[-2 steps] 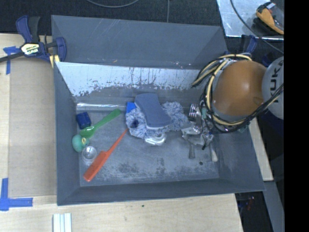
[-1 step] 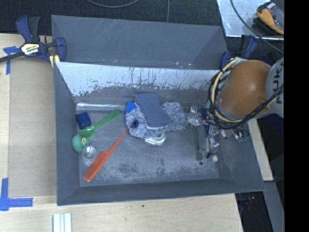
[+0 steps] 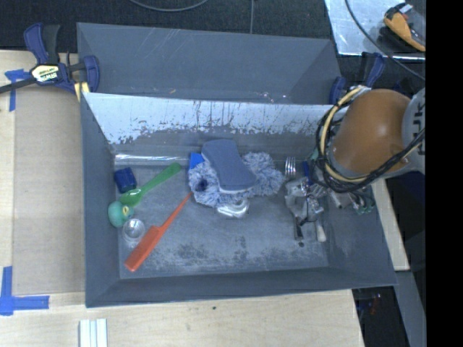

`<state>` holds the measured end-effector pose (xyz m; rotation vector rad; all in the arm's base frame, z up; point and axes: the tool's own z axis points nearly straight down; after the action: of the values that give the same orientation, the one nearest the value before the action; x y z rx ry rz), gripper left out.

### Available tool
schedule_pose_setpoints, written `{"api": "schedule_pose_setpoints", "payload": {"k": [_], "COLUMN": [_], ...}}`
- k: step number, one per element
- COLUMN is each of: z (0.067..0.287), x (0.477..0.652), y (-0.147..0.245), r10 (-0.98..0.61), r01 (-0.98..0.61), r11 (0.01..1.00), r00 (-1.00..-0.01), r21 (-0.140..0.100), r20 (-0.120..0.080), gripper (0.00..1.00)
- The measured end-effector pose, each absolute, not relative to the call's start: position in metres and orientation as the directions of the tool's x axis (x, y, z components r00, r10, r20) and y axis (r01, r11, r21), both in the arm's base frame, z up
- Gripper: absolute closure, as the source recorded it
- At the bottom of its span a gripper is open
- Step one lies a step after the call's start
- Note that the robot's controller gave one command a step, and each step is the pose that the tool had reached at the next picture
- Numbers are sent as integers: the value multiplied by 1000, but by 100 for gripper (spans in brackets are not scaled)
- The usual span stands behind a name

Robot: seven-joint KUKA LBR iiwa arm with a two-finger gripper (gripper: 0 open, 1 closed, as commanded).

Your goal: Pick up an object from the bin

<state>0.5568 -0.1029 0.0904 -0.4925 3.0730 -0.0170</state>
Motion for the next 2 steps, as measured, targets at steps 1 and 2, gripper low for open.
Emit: {"api": "schedule_pose_setpoints", "payload": {"k": [1,2], "z": [90,82], "x": [557,535], "y": [-103,-76], "r10": [-313,-284], "r01": [-313,-284], "r11": [950,959], "r00": [-949,-958], "r21": [-15,-14], "r20": [-27,-30], "gripper": [100,100]}}
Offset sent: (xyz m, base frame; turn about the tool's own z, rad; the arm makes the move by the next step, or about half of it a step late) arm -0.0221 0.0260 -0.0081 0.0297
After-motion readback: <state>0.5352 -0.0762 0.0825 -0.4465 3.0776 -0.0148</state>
